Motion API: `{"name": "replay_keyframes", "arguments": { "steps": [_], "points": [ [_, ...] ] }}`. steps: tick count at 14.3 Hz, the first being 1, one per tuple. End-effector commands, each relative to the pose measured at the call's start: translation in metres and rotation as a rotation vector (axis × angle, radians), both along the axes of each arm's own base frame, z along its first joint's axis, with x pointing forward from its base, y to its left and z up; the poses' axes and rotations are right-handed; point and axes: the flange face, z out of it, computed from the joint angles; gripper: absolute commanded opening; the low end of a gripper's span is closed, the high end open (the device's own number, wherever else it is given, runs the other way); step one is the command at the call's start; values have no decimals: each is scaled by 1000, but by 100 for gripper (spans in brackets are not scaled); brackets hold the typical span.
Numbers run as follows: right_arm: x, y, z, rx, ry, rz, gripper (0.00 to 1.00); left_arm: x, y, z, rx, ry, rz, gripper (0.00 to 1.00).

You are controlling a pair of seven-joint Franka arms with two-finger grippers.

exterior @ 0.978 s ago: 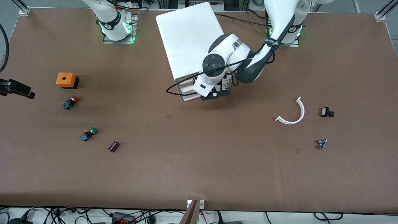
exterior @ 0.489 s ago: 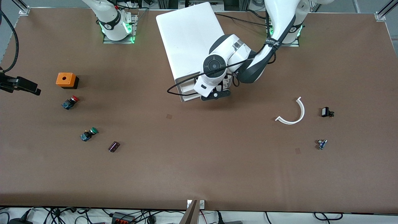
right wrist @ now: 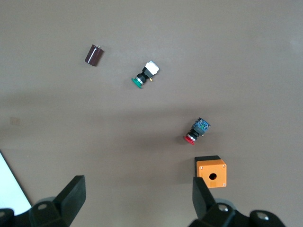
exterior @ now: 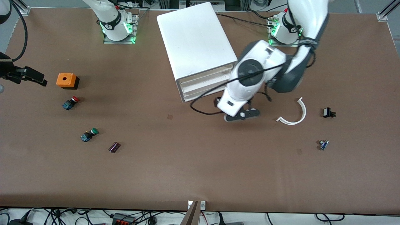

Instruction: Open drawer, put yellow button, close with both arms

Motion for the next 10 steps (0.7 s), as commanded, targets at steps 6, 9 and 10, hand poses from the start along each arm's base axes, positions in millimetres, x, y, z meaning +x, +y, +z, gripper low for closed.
{"name": "replay_keyframes", "arguments": {
  "steps": [6, 9, 10],
  "points": [
    [-4, 9, 4, -14, -20, 32, 100, 17, 121, 88, 111, -54, -63, 100],
    [1, 10, 0, -8, -16, 27, 100, 11, 167, 128, 111, -61, -167, 100],
    [0, 9, 2, -5, -18, 23, 100, 6, 184, 143, 108, -73, -189, 100]
  ]
}}
